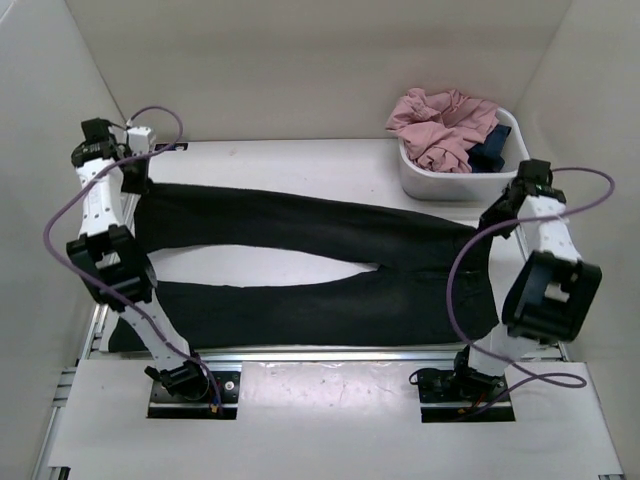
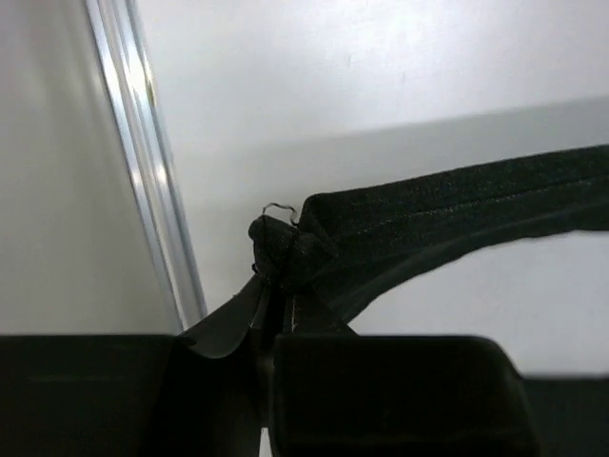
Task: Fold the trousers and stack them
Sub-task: Fold the trousers
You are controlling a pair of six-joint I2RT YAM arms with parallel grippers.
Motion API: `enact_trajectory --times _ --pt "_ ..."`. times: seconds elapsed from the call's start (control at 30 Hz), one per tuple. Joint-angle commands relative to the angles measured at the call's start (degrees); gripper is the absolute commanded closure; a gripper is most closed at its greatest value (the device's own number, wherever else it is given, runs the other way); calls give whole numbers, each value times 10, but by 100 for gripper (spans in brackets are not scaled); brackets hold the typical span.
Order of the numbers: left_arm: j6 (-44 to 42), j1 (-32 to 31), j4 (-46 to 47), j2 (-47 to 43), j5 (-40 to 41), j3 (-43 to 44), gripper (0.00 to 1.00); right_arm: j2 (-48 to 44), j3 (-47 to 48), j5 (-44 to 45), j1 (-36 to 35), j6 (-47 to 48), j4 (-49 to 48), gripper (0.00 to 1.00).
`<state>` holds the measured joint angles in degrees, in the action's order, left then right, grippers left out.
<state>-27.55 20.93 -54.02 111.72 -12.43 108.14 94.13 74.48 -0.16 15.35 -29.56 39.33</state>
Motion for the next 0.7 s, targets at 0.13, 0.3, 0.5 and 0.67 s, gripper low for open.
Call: enact_trajectory --times 0.13,0.3,0.5,0.67 --pt "-75 64 -3 -234 167 -278 86 -212 -185 5 42 -25 29 100" --pt "-116 98 46 -373 160 -452 86 -331 -310 -9 42 -53 70 100" --pt "-134 144 89 -404 150 -532 86 -389 -361 4 31 -59 101 100" --pt "-152 158 95 -384 120 -439 86 -412 -296 53 31 -70 162 100"
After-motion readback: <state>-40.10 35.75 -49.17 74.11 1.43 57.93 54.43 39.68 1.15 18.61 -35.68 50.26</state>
